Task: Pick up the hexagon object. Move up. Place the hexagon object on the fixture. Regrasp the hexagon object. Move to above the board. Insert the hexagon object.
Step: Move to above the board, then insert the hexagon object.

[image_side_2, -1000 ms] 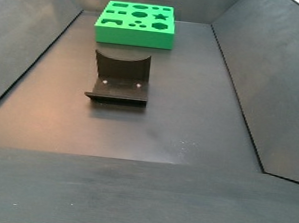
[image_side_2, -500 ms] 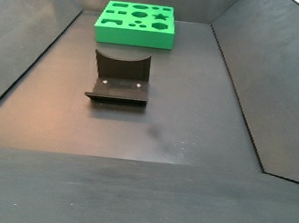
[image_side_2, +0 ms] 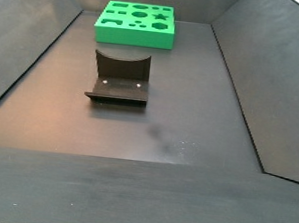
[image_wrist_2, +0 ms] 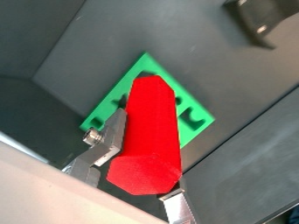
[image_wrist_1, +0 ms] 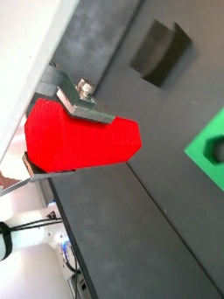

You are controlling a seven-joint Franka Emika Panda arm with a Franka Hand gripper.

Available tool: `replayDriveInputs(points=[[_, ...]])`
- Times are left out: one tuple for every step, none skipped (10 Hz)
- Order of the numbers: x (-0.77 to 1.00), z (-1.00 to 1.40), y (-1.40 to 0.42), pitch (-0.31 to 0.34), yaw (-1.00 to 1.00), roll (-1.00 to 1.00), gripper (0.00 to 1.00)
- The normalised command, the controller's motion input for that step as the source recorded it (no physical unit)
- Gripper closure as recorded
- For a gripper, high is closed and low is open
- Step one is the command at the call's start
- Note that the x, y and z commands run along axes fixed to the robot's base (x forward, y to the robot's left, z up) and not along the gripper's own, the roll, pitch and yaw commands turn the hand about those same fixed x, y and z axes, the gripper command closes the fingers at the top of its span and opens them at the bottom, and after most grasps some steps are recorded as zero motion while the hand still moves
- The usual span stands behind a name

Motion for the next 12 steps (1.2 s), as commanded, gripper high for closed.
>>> replayDriveInputs(points=[[-0.19,0.03,0.01,-0.165,-0.05,-0.49,1.00],[-0.15,0.02,0.03,-0.155,-0.03,-0.35,1.00],[-0.12,0.02,0.03,-0.125,-0.02,-0.23,1.00],[0.00,-0.01,0.00,0.000,0.00,-0.01,1.00],[0.00,-0.09,-0.01,0.000,-0.03,-0.04,1.00],[-0.09,-0.31,0.00,0.000,-0.22,-0.25,1.00],[-0.10,-0.26,0.00,0.000,-0.21,-0.35,1.00],[-0.07,-0.24,0.00,0.000,-0.19,-0.44,1.00],[-0.05,-0.24,0.00,0.000,-0.17,-0.44,1.00],[-0.05,-0.24,0.00,0.000,-0.17,-0.44,1.00],[-0.08,-0.26,0.00,0.000,-0.19,-0.43,1.00],[-0.09,-0.34,0.00,-0.020,-0.13,-0.38,1.00]])
